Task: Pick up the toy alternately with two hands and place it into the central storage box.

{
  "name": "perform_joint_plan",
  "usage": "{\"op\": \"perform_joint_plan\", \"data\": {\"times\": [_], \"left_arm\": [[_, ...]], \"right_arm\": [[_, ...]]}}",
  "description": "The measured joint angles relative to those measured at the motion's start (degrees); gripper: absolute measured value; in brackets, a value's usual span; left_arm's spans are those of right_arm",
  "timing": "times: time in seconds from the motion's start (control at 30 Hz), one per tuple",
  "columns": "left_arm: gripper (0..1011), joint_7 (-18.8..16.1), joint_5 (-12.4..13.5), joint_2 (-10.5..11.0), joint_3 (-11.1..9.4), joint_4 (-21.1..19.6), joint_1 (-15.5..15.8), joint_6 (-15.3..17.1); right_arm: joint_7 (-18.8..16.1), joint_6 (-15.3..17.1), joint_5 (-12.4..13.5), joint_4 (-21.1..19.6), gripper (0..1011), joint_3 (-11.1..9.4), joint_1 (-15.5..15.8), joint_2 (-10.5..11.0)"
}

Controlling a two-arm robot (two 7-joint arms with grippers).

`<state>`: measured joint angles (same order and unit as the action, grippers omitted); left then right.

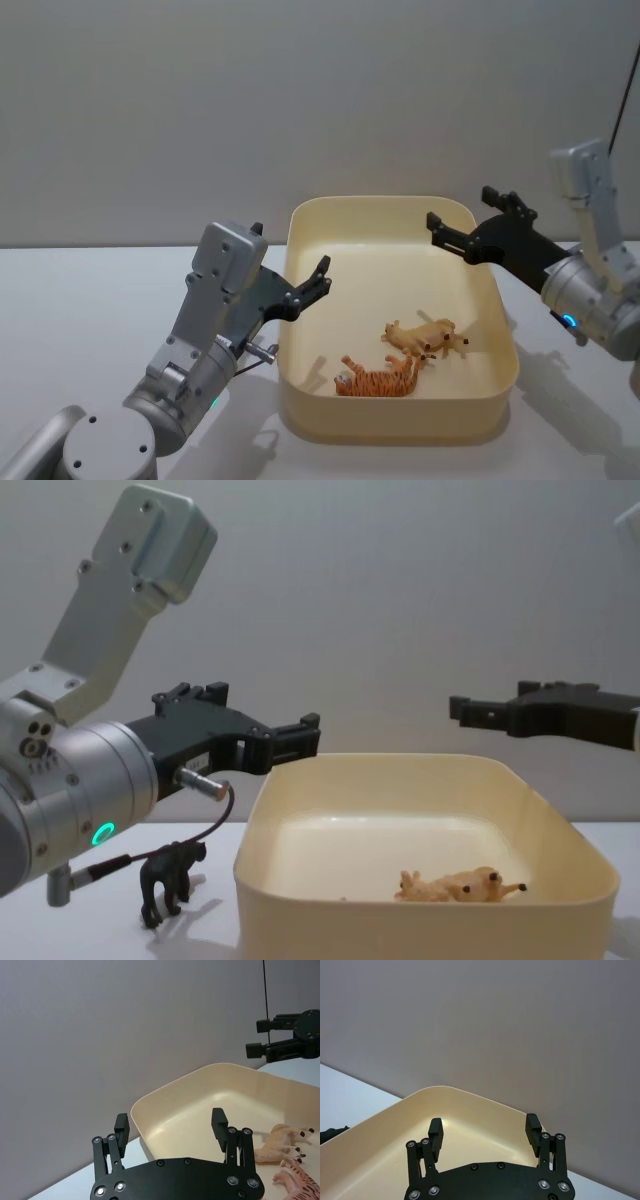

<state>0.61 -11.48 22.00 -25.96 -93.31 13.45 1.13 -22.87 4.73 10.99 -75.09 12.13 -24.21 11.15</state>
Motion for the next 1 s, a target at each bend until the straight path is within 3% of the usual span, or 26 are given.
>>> {"op": "perform_joint_plan", "data": {"times": [0.27,0.47,0.7,0.9,1.0], "left_arm": [[1002,-2.3,-0.61,1.19,0.43,-2.33,-1.55,2.69],[1002,-5.9,-2.59,3.51,1.25,-5.98,-4.31,6.19],[1002,-9.82,-7.18,7.57,2.9,-10.75,-8.47,10.88],[1002,-9.84,-10.48,10.27,4.12,-12.82,-10.71,13.07],[1002,-8.17,-12.45,11.76,4.88,-13.39,-11.49,14.12]], "right_arm": [[0.86,-0.31,0.87,-1.75,1001,-0.59,1.11,0.77],[1.26,-0.44,1.29,-2.59,1001,-0.9,1.65,1.13],[1.53,-0.55,1.59,-3.16,1001,-1.1,2.03,1.36],[1.65,-0.6,1.69,-3.39,1001,-1.18,2.18,1.47],[1.69,-0.62,1.76,-3.52,1001,-1.22,2.26,1.52]]}}
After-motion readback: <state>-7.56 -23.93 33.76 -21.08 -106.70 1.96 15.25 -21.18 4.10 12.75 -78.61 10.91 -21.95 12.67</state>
